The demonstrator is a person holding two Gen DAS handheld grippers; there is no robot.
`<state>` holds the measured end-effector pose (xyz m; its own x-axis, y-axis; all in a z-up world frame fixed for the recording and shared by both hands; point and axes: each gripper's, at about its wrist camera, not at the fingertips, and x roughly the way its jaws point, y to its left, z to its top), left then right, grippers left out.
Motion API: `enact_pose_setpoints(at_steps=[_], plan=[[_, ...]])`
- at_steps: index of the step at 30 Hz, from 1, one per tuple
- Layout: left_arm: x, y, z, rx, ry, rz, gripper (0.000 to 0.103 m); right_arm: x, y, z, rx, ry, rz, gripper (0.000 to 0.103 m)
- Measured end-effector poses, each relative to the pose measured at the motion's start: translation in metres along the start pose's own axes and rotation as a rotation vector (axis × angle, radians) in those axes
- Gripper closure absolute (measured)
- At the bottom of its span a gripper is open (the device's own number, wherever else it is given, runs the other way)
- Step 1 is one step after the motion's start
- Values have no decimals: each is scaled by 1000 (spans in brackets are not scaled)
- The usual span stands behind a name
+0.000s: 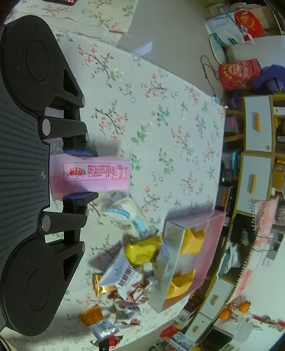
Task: Organize snacks
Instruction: 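Place the pink bar in the box with the left gripper and release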
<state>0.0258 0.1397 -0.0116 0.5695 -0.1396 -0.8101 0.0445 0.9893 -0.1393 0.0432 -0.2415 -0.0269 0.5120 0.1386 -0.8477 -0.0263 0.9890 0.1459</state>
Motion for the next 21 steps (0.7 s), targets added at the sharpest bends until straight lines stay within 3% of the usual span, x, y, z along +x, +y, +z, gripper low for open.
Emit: enact_pose_setpoints(at_steps=[11,21], plan=[[1,-30,25,9,-42,-60,74,-6,8,29,26,-55,42,98],[11,-70,54,35,-62,-94,74,4,20,55,77,-55,112,98]])
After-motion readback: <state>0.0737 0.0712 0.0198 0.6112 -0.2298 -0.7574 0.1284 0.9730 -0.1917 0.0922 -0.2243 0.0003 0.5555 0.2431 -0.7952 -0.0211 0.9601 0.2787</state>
